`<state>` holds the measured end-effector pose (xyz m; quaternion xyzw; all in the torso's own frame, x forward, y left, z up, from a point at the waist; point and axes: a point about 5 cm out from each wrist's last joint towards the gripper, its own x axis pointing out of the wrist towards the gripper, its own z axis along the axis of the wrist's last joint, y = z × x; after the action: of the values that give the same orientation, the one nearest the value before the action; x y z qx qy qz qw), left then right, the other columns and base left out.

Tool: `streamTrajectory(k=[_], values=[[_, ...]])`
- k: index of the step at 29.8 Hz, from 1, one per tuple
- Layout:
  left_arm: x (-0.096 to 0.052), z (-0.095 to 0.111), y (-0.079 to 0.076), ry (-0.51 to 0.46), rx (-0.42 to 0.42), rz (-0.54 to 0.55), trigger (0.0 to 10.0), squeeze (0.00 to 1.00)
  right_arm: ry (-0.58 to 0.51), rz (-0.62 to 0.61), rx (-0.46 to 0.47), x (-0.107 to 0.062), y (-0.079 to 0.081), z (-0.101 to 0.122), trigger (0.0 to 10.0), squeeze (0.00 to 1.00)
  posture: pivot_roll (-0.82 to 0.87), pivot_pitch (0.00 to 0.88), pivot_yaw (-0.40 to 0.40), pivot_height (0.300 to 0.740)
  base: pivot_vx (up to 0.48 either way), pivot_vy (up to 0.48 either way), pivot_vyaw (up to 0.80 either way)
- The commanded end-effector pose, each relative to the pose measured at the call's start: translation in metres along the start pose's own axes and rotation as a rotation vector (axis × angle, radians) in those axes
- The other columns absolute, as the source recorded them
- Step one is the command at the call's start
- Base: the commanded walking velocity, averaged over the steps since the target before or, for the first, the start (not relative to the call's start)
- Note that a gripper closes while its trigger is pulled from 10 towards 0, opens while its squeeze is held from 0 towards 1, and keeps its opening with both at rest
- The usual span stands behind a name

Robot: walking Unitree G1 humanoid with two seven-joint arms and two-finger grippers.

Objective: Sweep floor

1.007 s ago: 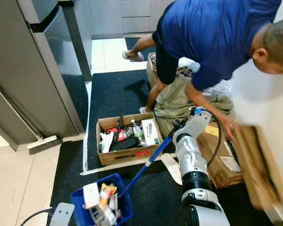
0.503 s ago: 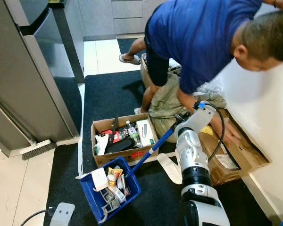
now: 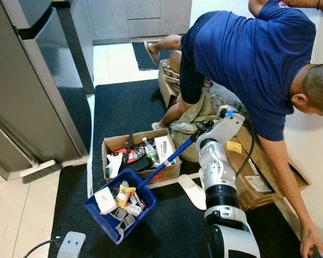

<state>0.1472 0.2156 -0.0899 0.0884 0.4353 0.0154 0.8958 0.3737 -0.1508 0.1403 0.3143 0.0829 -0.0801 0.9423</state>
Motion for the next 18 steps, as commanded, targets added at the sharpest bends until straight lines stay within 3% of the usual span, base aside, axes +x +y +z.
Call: streamTrajectory(k=[1, 13, 18], values=[[-0.002, -0.007, 0.000, 0.024, -0.002, -0.007, 10.0, 0.00, -0.022, 0.031, 0.029, -0.001, 0.010, 0.009, 10.0, 0.00, 0.05, 0.066, -0.055, 0.740, 0.356, 0.000, 0.00], [-0.003, -0.010, -0.002, 0.034, -0.022, -0.012, 10.0, 0.00, 0.086, -0.141, -0.085, 0.000, -0.008, 0.003, 10.0, 0.00, 0.05, 0.072, -0.058, 0.740, 0.342, 0.000, 0.00], [-0.003, -0.010, -0.003, 0.037, -0.030, -0.016, 10.0, 0.00, 0.136, -0.216, -0.166, -0.001, -0.018, -0.002, 10.0, 0.00, 0.05, 0.075, -0.058, 0.740, 0.097, 0.000, 0.00]])
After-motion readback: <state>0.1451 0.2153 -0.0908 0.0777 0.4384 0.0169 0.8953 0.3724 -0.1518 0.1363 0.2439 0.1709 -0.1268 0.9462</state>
